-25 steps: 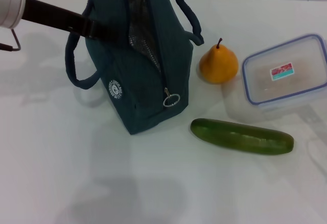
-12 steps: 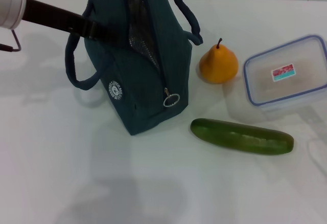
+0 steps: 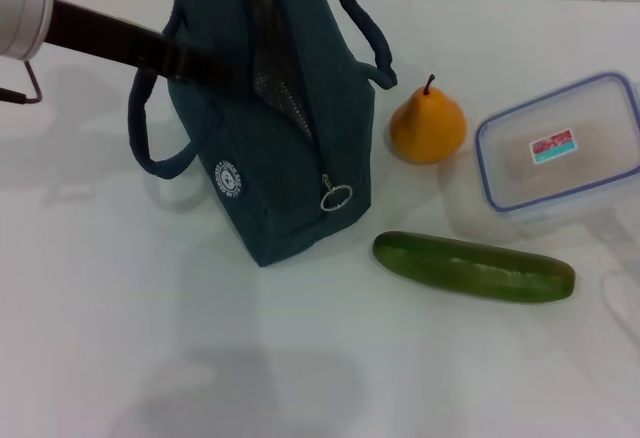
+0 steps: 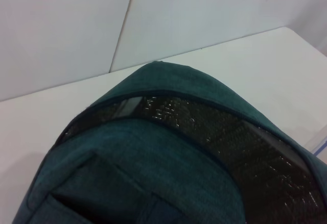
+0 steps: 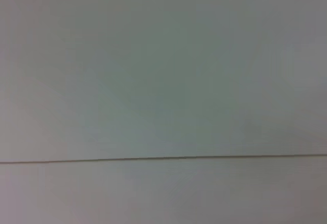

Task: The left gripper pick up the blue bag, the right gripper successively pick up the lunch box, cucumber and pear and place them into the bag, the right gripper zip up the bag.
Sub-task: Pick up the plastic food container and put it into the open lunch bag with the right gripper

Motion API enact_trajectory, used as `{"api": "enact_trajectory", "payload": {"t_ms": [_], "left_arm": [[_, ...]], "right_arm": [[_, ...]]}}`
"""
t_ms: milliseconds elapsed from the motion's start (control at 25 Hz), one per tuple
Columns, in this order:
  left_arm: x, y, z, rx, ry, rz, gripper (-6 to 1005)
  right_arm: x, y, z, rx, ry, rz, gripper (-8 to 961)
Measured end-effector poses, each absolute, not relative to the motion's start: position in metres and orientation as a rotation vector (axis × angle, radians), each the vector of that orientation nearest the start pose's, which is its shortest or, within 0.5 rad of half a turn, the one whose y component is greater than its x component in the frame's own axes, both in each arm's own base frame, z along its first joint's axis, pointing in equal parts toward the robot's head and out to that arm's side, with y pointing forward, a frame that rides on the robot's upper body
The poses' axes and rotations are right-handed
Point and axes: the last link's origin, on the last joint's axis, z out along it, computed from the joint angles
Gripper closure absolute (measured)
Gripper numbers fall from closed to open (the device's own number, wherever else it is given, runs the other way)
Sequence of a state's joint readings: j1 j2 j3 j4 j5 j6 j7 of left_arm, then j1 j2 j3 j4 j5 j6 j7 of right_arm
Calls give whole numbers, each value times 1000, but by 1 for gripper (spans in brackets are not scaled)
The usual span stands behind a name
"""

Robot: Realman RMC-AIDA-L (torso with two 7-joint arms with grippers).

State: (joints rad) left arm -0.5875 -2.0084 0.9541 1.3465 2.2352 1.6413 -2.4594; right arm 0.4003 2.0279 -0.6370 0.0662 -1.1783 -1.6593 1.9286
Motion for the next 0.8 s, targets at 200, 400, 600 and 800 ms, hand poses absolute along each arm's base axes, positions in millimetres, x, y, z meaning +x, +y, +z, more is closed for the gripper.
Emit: {"api": "enact_trajectory", "payload": {"t_ms": [200, 400, 600, 800], "left_arm": [[-179, 370, 85, -2569, -1107, -186, 958], [-178, 370, 85, -2573, -1093, -189, 958], [-175, 371, 85, -2577, -1079, -191, 958], [-173, 373, 86, -2579, -1065, -186, 958]], "right_arm": [[303, 273, 0, -1368, 1945, 2007, 859], [299, 275, 2, -1350, 1951, 2056, 859], [296, 277, 5, -1324, 1948, 2111, 859], [296, 277, 6, -1310, 1943, 2127, 858]]}}
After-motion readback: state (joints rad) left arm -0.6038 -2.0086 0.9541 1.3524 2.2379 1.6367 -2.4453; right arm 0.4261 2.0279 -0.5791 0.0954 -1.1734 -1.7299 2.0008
